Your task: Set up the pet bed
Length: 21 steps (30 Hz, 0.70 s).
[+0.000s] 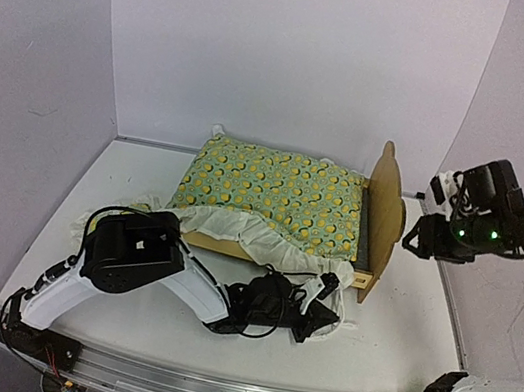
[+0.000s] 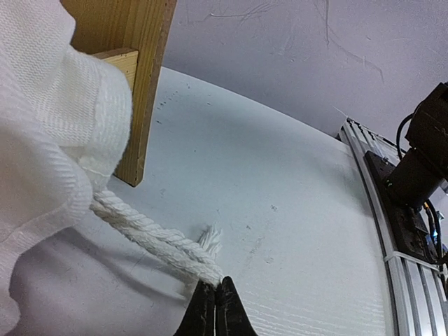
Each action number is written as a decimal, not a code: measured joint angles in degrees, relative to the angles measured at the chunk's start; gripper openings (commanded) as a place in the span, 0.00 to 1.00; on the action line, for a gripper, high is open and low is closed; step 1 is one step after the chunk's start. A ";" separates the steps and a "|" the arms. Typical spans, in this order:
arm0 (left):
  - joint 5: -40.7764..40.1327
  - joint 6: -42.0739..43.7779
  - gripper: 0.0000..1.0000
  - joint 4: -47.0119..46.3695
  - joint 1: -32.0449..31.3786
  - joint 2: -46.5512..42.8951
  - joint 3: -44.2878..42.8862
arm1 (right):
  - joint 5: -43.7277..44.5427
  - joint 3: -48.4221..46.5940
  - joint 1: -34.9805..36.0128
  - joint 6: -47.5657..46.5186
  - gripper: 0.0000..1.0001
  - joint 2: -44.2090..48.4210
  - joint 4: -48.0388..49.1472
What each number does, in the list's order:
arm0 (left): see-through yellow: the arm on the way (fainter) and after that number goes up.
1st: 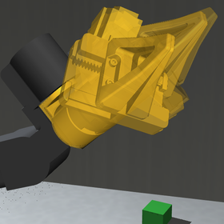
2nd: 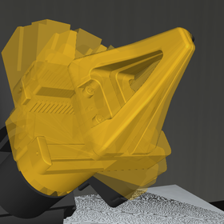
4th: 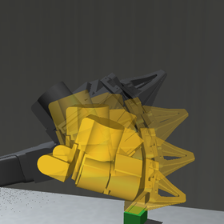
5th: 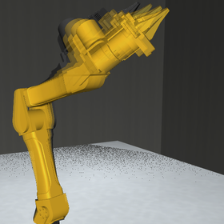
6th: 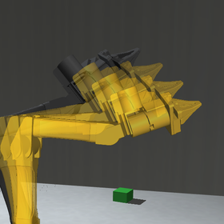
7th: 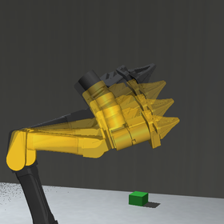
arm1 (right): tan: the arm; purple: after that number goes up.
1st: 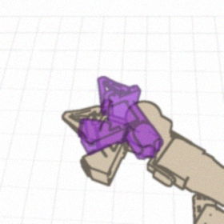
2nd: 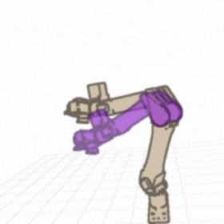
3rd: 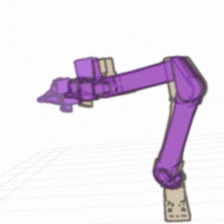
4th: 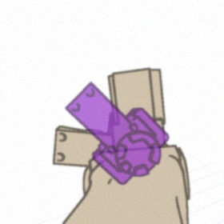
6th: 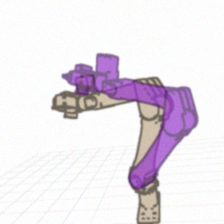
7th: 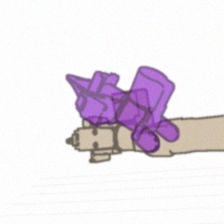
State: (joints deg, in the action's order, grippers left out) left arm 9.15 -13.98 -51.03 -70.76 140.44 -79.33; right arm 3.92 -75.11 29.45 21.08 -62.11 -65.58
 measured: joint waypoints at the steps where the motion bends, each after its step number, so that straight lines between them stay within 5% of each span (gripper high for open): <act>1: 0.17 -0.17 0.00 0.13 0.13 -0.50 0.39 | -1.73 2.60 2.32 1.01 0.51 1.90 0.57; 7: 0.92 -1.40 0.00 0.55 0.98 -2.16 1.99 | -6.69 25.70 13.14 10.60 0.48 10.32 14.69; 12: 1.20 -1.55 0.00 1.18 1.49 -2.60 3.50 | -1.22 41.51 19.19 17.79 0.47 10.12 29.16; 21: 1.09 -1.53 0.00 2.08 2.36 -3.04 5.22 | 9.53 53.27 24.22 25.53 0.37 2.27 47.91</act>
State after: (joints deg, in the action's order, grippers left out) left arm 10.24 -15.51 -48.95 -68.40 137.40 -74.11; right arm 13.45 -21.85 53.67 46.61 -59.83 -17.67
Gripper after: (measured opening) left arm 0.006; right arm 0.378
